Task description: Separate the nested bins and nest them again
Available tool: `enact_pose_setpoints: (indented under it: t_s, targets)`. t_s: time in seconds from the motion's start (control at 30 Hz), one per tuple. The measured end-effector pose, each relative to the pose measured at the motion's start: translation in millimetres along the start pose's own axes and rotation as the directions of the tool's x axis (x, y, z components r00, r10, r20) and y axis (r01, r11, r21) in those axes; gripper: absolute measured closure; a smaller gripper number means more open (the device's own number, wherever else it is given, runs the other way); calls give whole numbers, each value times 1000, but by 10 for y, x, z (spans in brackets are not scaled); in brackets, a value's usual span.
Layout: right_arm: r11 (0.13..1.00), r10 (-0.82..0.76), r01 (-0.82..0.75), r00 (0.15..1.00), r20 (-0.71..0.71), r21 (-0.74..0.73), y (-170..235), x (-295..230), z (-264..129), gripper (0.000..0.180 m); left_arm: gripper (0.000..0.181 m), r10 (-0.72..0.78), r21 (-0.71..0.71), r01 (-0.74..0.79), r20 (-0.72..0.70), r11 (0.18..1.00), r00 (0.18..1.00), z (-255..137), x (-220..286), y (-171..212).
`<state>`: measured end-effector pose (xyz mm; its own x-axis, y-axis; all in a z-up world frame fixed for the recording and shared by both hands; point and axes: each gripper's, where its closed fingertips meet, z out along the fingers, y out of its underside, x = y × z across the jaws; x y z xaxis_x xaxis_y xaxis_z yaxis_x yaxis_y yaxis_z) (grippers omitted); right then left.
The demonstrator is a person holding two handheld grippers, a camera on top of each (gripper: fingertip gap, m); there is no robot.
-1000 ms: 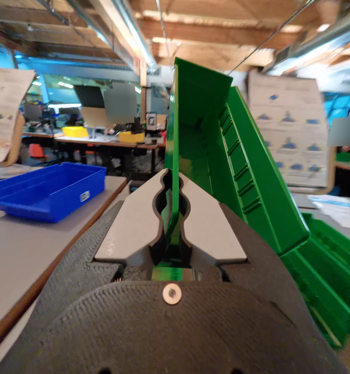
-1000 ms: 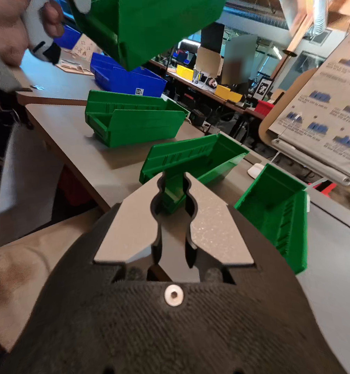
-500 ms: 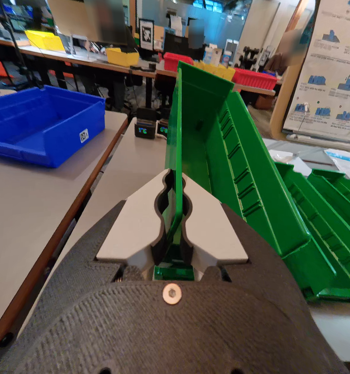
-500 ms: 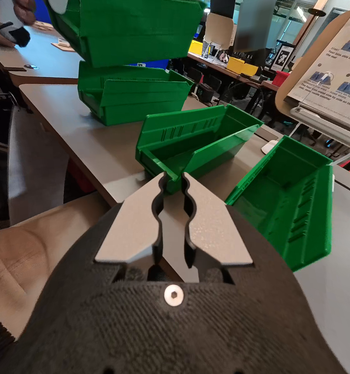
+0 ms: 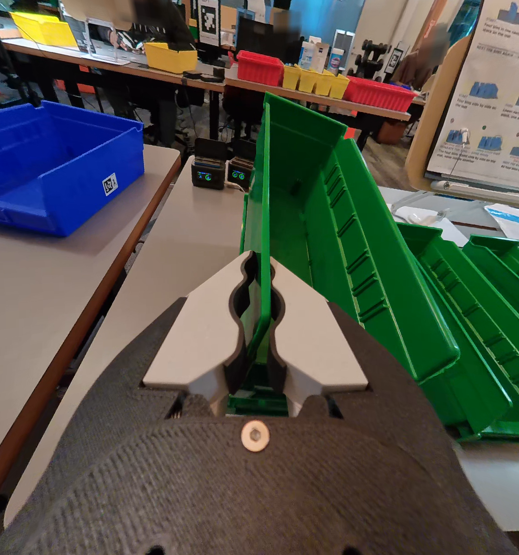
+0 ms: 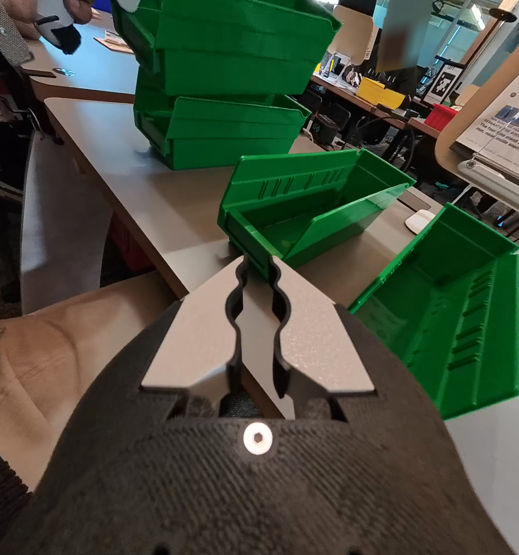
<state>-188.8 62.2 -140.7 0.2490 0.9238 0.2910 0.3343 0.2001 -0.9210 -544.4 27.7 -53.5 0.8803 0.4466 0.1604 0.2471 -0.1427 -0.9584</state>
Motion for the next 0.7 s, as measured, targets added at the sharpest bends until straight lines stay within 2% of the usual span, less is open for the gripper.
enact_pose_setpoints:
  t_s: [0.03, 0.7]
  targets:
    - [1000, -2, 2, 1000, 0, 0, 1, -1, -2, 168, 179, 9, -6, -9, 3, 1000, 1000, 12, 9, 12]
    - [1000, -22, 22, 1000, 7, 3, 17, -60, 0, 169, 179, -45, -125, 46, 8, 991, 999, 269, -40, 376]
